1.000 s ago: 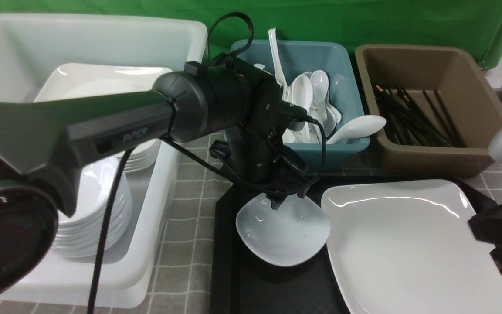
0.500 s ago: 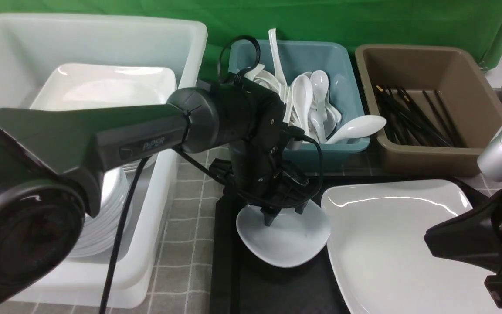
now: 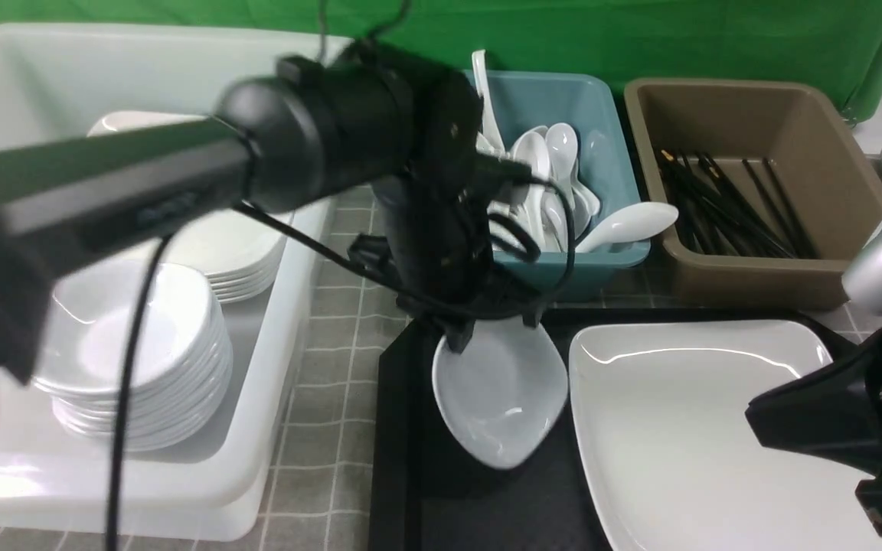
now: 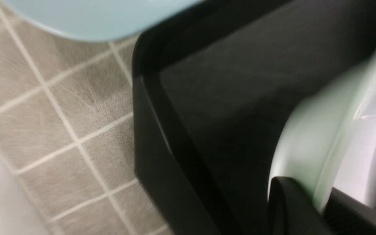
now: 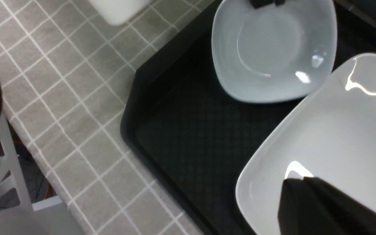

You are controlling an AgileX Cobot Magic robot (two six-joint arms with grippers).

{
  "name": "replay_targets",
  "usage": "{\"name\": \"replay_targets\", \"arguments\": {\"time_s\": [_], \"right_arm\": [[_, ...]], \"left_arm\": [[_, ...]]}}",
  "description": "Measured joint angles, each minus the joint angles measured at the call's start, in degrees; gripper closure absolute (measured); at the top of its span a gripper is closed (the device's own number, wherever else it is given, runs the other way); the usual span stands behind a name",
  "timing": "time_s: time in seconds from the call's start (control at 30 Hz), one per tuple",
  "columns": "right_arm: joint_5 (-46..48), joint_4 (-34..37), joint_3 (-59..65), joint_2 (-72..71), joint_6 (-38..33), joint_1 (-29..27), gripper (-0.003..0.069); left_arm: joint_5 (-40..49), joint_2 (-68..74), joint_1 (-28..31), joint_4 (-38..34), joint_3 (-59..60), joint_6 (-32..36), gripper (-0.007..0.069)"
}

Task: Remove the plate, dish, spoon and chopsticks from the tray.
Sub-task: Use the left arm to put the small plate into the large storage box on the left

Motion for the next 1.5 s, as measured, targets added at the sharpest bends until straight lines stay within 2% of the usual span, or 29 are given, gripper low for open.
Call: {"name": "replay_targets", "arguments": {"time_s": [0.17, 0.27, 0.43, 0.57, 0.7, 0.9, 1.1, 1.17, 1.37, 1.4, 1.5], "right_arm": [[0.5, 8.6, -5.5, 0.6, -3.3, 0.2, 0.0629], [0.7, 10.7, -9.4, 2.2, -4.3, 1.7, 0.0629], [0.6, 10.4, -20.3, 10.6, -2.8, 11.2, 0.063], [-1.1, 5.0, -27.8, 17.7, 2.8, 19.2, 0.0631], [-1.8, 0.2, -34.6, 24.2, 7.0, 24.2, 0.0632], [-2.4, -1.2, -40.4, 32.3, 8.8, 27.0, 0.0632], [-3.0, -1.6, -41.0, 34.4, 8.9, 27.1, 0.0632], [-3.1, -1.7, -41.0, 34.5, 8.9, 27.1, 0.0631], [-2.7, -4.3, -41.3, 34.5, 8.9, 27.1, 0.0622], [-1.9, -6.5, -41.3, 34.4, 9.0, 27.1, 0.0622], [1.8, -17.7, -41.3, 33.4, 15.1, 26.9, 0.0619]], "left_arm": [[0.4, -9.1, 0.7, -1.7, 0.0, 0.0, 0.0595], [0.6, -13.3, 2.5, -4.5, 0.0, 0.0, 0.0595], [1.2, -22.6, 13.5, -10.0, 1.8, 0.8, 0.0595], [1.2, -29.1, 24.8, -13.7, 7.9, 3.5, 0.0595], [0.0, -35.8, 35.7, -15.9, 17.9, 5.5, 0.0595], [-4.9, -41.6, 49.2, -21.0, 32.6, 11.8, 0.0595], [-14.2, -41.5, 52.7, -22.6, 40.6, 16.6, 0.058], [-15.4, -41.0, 52.7, -23.1, 41.2, 18.0, 0.0554], [-18.1, -37.8, 52.7, -21.6, 41.7, 20.6, 0.0352], [-17.4, -37.7, 52.7, -19.3, 41.4, 19.5, 0.0317], [-12.9, -37.9, 52.7, -6.2, 37.0, 10.2, 0.0228]]}}
